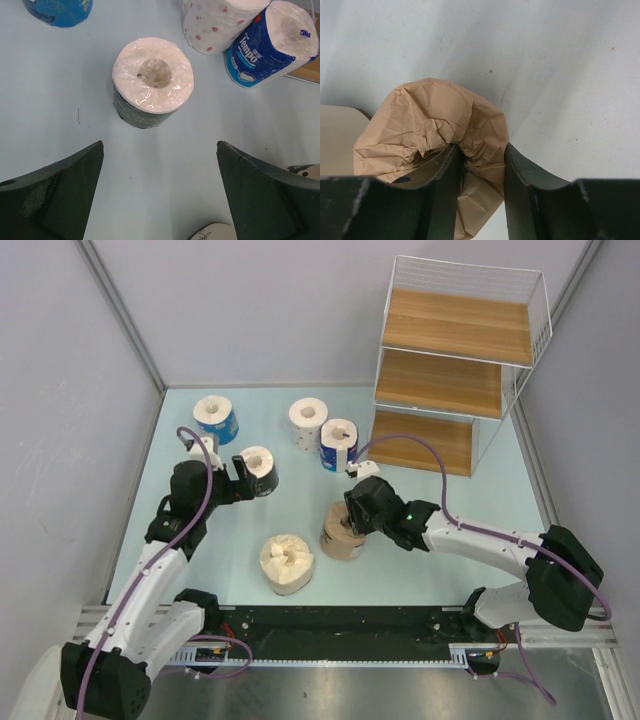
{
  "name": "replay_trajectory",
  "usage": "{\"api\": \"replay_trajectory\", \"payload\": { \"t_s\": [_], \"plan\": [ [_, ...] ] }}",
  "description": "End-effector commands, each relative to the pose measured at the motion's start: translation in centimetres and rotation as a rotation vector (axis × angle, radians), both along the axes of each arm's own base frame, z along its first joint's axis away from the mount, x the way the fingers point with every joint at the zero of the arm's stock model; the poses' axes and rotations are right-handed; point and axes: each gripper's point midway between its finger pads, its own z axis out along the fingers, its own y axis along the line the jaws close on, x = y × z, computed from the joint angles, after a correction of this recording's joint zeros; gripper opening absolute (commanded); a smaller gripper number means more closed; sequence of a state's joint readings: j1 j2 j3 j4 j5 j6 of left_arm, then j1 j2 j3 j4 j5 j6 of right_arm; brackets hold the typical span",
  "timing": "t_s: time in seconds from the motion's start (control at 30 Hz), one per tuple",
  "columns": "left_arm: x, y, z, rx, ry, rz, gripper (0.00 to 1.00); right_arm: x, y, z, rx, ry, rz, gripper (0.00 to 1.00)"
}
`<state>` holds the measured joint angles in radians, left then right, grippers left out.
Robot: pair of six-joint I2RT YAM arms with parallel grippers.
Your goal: Place and organize the paper towels onto the shelf
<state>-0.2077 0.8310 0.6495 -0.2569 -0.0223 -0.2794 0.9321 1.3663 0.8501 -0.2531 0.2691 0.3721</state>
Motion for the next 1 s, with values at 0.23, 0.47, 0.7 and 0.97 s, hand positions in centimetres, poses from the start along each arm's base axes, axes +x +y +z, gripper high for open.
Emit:
{"api": "replay_trajectory", "payload": {
  "t_s": [0.23, 0.47, 0.7, 0.97],
  "plan": [
    [1.1, 0.5, 2.1, -0.016, -0.045, 0.018, 1.0, 2.5, -1.5, 6.4, 0.075, -0.102, -0.061, 0.25],
    [1.1, 0.7, 1.9, -0.017, -0.037, 0.026, 1.0, 4.5, -3.9, 10.4, 0.116, -0.169, -0.108, 0.25],
    [1.2, 1.0, 2.1, -0.021, -0.041, 0.038, 1.0, 7.1, -6.5, 14.7, 0.132, -0.269, -0.172, 0.25],
    [0.9, 1.1, 2.4, -0.024, -0.05, 0.041, 1.0, 9.2, -9.3, 18.9, 0.144, -0.357, -0.244, 0.25]
  ]
}}
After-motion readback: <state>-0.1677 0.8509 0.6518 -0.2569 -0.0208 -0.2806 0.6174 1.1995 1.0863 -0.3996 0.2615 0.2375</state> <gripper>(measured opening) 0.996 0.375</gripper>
